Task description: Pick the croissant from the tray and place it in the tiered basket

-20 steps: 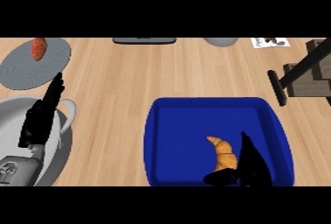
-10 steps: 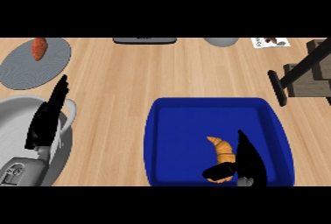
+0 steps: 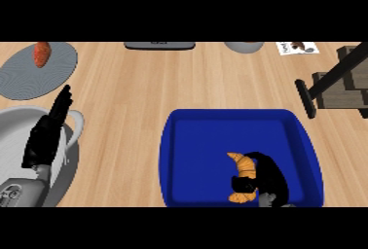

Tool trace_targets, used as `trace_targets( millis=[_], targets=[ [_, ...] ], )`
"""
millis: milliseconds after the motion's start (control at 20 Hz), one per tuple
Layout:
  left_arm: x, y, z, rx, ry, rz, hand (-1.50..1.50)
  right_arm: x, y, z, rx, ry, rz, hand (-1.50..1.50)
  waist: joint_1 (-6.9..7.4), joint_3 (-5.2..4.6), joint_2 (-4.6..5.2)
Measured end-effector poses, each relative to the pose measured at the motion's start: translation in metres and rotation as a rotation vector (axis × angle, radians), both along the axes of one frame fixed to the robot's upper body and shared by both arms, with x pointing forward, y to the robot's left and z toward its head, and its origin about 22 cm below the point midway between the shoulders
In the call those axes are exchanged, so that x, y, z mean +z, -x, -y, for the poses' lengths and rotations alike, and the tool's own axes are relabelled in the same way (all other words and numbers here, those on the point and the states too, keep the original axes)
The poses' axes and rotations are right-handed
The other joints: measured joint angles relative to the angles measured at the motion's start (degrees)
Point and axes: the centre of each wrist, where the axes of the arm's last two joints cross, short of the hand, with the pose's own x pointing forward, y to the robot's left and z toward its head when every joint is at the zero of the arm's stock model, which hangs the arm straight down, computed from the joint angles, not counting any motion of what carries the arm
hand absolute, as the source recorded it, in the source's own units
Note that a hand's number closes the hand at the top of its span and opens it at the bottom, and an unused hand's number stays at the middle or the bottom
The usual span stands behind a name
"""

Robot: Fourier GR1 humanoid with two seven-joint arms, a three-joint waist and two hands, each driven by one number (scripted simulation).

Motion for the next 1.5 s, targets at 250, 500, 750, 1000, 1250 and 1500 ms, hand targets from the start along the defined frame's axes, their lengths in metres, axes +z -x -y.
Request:
trace_targets(
  millis=[250, 500, 750, 1000, 1250, 1500],
  targets=[
    [-0.004, -0.005, 0.0, -0.001, -0.004, 0.0, 0.0, -0.004, -0.004, -0.001, 0.052, 0.071, 0.014, 1.5, -0.25, -0.24, -0.19],
    [0.006, -0.005, 0.007, -0.002, -0.006, 0.001, 0.0, 0.006, -0.005, -0.005, 0.029, -0.001, 0.056, 1.5, 0.01, 0.36, 0.11],
    [0.007, -0.005, 0.006, -0.009, -0.002, 0.006, 0.0, 0.033, -0.027, 0.002, -0.055, 0.013, 0.169, 1.5, 0.53, 0.64, 0.5],
    [0.012, -0.008, 0.011, -0.034, -0.004, 0.023, 0.0, 0.071, -0.078, 0.058, -0.265, 0.16, 0.319, 1.5, 2.22, 0.35, 1.93],
    [0.015, -0.011, 0.017, -0.06, -0.01, 0.036, 0.0, 0.128, -0.113, 0.112, -0.459, 0.342, 0.507, 1.5, 4.15, 0.08, 2.74],
    [0.021, -0.015, 0.024, -0.098, -0.013, 0.054, 0.0, 0.193, -0.133, 0.159, -0.632, 0.585, 0.66, 1.5, 6.58, -0.09, 3.45]
  ],
)
